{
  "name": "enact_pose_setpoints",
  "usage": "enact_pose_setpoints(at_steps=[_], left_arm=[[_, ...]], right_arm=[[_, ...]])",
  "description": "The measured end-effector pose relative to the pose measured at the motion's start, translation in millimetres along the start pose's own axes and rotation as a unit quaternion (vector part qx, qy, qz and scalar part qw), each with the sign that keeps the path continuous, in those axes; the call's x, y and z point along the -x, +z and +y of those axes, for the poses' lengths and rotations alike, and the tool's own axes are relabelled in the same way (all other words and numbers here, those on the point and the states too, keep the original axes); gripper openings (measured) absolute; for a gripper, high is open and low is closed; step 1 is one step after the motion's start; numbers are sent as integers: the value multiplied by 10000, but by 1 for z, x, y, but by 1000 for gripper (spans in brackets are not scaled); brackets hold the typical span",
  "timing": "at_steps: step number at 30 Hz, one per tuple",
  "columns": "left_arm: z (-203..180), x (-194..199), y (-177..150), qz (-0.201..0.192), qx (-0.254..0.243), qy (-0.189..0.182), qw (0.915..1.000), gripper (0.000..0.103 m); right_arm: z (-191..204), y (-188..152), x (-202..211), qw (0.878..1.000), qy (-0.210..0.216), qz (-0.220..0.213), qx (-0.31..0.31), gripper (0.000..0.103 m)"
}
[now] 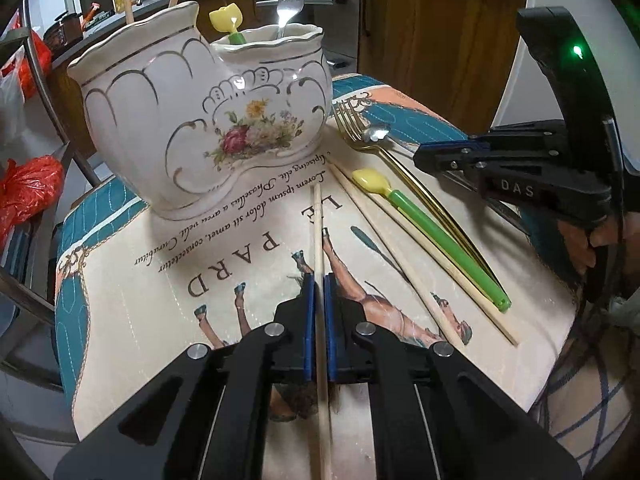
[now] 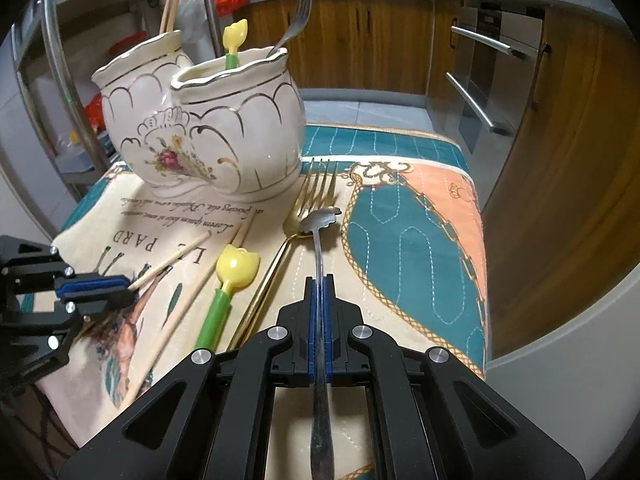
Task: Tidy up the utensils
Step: 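Close the left gripper on a third chopstick while the right gripper grasps a silver spoon, then lift the chopstick with the left gripper while the right gripper carries the spoon toward the vases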
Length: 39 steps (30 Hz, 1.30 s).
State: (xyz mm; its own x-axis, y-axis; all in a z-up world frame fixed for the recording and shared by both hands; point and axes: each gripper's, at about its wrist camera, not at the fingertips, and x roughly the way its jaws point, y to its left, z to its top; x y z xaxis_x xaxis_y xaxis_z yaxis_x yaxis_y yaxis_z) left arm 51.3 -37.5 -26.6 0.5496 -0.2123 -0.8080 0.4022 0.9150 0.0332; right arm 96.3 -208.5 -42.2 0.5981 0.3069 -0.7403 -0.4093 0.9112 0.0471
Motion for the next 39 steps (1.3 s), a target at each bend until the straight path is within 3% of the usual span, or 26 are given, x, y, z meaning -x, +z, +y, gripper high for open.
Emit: enact_pose_setpoints(at_steps=[8,12,18,27,31,39], left_arm=[[-4,1,-2,33,-15,-9,10000,7],[-6,0,-2,11,-73,42,10000,7],[-4,1,-1,-113,-56,36,9999,4],[8,35,2,-1032,37,42,9946,4],[12,51,5,-1451,64,95,9894,4],[8,74,11,-2221,25,201,9748,4]], right_arm=[[-4,14,-10,9999,28,97,-57,17],[-1,17,-12,9999,80,99,44,4],[2,16,5,9995,43,-265,141,4],[6,17,56,9894,-23,-1422,284,2],[12,16,77,9793,-133,-1966,468,2],[23,15,99,9639,-217,-2576,640,2]])
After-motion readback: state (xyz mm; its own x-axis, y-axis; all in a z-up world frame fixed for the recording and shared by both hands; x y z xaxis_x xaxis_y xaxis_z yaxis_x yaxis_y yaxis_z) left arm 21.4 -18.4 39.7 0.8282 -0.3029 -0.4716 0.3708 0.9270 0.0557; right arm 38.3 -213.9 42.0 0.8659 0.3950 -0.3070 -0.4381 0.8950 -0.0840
